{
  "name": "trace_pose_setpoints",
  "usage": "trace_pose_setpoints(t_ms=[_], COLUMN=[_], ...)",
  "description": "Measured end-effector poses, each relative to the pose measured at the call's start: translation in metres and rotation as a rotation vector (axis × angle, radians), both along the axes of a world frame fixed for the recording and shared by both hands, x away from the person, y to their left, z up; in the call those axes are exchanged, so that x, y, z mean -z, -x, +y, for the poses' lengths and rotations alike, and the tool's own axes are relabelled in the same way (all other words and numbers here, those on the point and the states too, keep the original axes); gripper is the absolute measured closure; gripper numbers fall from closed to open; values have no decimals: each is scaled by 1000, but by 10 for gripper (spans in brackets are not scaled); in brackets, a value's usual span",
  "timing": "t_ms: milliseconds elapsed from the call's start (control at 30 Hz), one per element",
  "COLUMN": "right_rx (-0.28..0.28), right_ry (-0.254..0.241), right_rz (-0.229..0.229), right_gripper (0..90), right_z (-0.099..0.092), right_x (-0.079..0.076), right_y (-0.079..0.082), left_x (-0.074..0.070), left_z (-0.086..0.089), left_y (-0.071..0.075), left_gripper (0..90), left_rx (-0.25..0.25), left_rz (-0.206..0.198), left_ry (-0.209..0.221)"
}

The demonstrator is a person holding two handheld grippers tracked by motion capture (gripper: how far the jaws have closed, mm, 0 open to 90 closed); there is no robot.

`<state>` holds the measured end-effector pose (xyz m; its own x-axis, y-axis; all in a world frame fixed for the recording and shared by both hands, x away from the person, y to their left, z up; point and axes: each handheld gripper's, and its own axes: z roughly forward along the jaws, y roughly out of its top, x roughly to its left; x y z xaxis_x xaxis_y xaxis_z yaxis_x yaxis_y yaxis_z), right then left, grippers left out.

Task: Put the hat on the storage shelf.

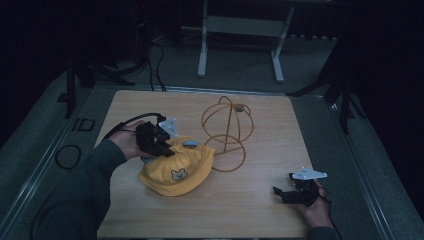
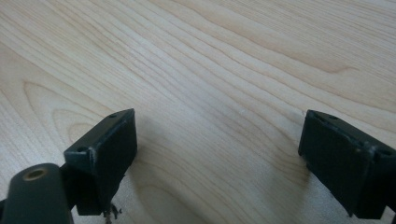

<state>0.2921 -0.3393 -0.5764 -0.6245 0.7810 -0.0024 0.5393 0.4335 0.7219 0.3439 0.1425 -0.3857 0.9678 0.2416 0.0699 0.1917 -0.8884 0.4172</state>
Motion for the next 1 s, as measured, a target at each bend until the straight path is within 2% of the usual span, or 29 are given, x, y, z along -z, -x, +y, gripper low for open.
trace_pose_setpoints(t_ms=[567,767,867,1000], right_rx=[0,0,0,0], right_ry=[0,0,0,0], right_rz=[0,0,0,0], right_gripper=[114,114,114,114], right_z=[0,0,0,0], right_x=[0,0,0,0], right_y=[0,0,0,0], left_x=[-11,-20,-30,-40], left_z=[9,16,23,29], left_y=[-5,-6,-8,-9], left_gripper=[830,828,829,829], left_rx=[-33,-49,-64,-75], left_rz=[-42,-63,-78,-99], left_ry=[20,38,66,79])
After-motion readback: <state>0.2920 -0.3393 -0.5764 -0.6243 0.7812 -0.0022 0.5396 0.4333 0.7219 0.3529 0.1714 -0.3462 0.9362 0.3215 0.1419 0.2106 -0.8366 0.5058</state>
